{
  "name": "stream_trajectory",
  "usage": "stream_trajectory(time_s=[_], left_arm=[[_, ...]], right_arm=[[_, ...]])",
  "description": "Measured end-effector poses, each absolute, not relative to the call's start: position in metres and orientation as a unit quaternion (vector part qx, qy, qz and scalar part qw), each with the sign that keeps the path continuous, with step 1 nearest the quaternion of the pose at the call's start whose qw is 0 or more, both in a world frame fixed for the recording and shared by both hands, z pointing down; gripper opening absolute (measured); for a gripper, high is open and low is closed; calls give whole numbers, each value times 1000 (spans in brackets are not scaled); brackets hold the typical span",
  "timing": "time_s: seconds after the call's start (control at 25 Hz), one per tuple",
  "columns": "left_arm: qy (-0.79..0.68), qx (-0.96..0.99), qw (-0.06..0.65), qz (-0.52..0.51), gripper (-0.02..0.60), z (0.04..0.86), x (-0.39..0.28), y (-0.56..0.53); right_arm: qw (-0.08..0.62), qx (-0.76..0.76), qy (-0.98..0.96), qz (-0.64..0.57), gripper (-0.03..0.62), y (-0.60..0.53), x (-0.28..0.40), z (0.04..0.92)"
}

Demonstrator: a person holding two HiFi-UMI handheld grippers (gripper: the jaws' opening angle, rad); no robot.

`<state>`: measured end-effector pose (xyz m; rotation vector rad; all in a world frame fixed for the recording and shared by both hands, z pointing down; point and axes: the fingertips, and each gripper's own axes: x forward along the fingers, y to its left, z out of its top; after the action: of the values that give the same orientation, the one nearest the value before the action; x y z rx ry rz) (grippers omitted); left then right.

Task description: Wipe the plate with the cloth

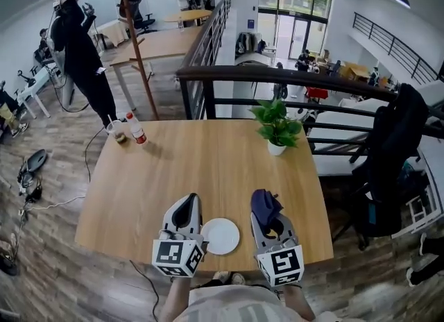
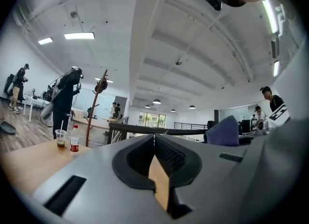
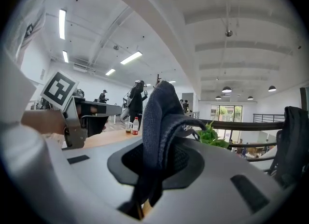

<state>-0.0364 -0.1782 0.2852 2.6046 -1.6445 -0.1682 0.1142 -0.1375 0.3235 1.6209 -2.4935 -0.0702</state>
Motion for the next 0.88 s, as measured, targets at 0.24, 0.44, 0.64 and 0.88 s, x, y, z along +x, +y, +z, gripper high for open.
stream_trajectory(time_s=[0.24,0.44,0.64,0.88], left_arm=[[-497,865,72,-9,154,306,-47,-208],[-469,842,262,43,199,409,-59,-215],[-417,759,499,1,199,513,-58,-196],[-398,696,595,53,199,593,-58,-172]], right_arm=[[82,551,-830,-9,57,-161,107,321],[83,543,-836,-6,57,-161,102,327],[107,528,-843,-7,57,-164,94,342],[133,518,-845,2,57,-162,92,358]])
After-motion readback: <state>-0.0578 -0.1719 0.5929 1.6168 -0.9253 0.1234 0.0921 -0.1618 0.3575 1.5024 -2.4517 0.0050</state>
